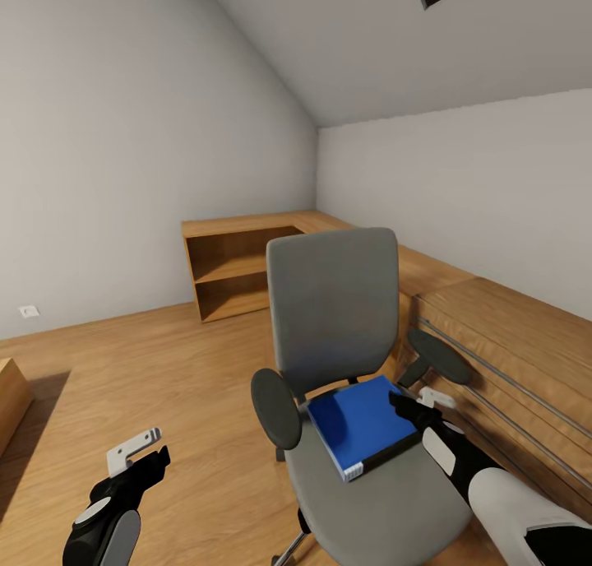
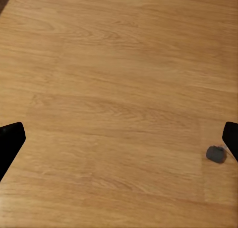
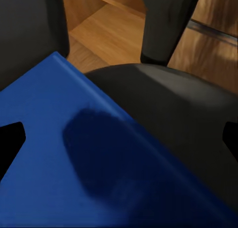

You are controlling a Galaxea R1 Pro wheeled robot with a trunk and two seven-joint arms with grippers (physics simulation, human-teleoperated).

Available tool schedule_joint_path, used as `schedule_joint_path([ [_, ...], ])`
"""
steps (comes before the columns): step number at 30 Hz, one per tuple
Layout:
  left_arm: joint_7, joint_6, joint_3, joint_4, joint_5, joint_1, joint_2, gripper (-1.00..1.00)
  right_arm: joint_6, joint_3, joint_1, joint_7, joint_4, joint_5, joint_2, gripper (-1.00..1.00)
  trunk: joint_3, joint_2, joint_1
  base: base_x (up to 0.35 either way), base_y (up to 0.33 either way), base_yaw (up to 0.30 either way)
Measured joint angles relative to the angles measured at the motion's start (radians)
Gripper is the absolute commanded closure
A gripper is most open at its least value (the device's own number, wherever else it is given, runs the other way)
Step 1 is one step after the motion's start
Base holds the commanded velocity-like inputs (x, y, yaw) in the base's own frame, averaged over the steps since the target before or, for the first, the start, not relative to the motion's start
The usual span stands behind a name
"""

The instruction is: In the bedroom, organize the workspace by keeping the computer under the desk, ensuring the monitor is on the desk, placing the keyboard on the desk next to the monitor, placing the mouse on the desk next to the keyboard, moving the folder from the swivel chair onto the desk next to the mouse, stacking the notebook on top of the folder with the pen on top of the notebook, and positioning the swivel chair next to the desk.

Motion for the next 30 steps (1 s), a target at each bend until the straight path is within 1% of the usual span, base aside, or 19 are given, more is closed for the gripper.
schedule_joint_path([
  [11,0.003,-0.002,0.000,0.000,0.000,0.000,-0.001,-1.00,0.047,0.009,-0.001,-0.006,-0.004,0.011,0.002,-1.00,0.000,0.000,0.000,0.000,0.000,0.000],
  [13,0.003,-0.002,-0.001,-0.001,0.000,0.000,-0.002,-1.00,0.049,0.008,-0.001,-0.007,-0.018,0.011,0.002,-1.00,-0.006,-0.014,0.007,0.000,0.000,0.000],
  [21,0.003,-0.002,-0.002,0.000,0.000,0.000,-0.002,-1.00,0.052,0.008,-0.001,-0.006,-0.019,0.008,0.001,-1.00,-0.006,-0.014,0.008,0.000,0.000,0.000],
  [25,0.003,-0.002,-0.001,-0.001,0.000,0.000,-0.002,-1.00,0.052,0.006,-0.001,-0.008,-0.041,0.009,0.000,-1.00,-0.018,-0.042,0.023,0.000,0.000,0.000],
  [30,0.003,-0.002,0.000,-0.001,0.000,0.000,-0.002,-1.00,0.052,0.006,-0.001,-0.008,-0.042,0.008,0.001,-1.00,-0.019,-0.042,0.023,0.000,0.000,0.000],
])
